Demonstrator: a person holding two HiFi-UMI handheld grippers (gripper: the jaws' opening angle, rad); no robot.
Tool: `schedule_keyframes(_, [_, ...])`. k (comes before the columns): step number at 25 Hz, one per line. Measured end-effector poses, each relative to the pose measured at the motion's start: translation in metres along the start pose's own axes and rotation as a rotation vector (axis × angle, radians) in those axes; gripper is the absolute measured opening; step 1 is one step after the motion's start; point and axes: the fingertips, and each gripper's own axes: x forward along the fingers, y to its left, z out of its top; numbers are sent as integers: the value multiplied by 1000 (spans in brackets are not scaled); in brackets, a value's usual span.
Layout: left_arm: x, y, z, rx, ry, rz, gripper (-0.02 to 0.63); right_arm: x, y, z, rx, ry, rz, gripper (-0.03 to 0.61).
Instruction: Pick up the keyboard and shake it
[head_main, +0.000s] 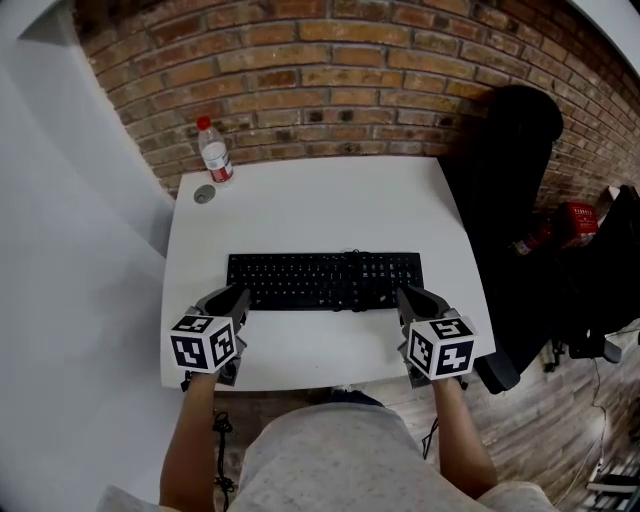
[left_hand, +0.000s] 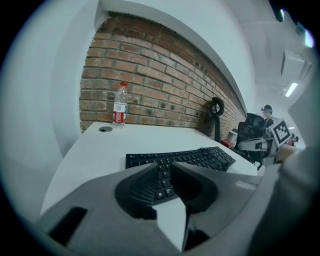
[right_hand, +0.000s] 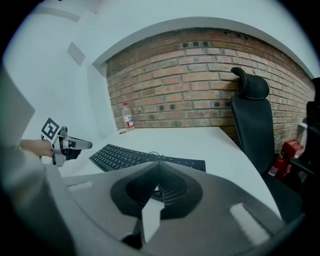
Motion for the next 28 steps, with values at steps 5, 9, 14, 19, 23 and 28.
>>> schedule_keyframes(5, [20,16,4,-12,21,12,128,19,-23,2,16,14,3,12])
schedule_keyframes(9, [34,27,6,-12,43,31,180,32,-39,0,20,39,16,55])
schedule_keyframes(14, [49,43,5,-32,78,47,230,46,-57,-1,22,67,17,71])
schedule_keyframes(19, [61,55,4,-47,116,54,276,57,-73,-3,31,101,28,104])
schedule_keyframes(23, [71,64,5,-80,134,49,308,66,-85,-6,43,129,36,143])
schedule_keyframes(28, [79,66,3,-117,159,20,352,79,-94,-12,95,169,72,202])
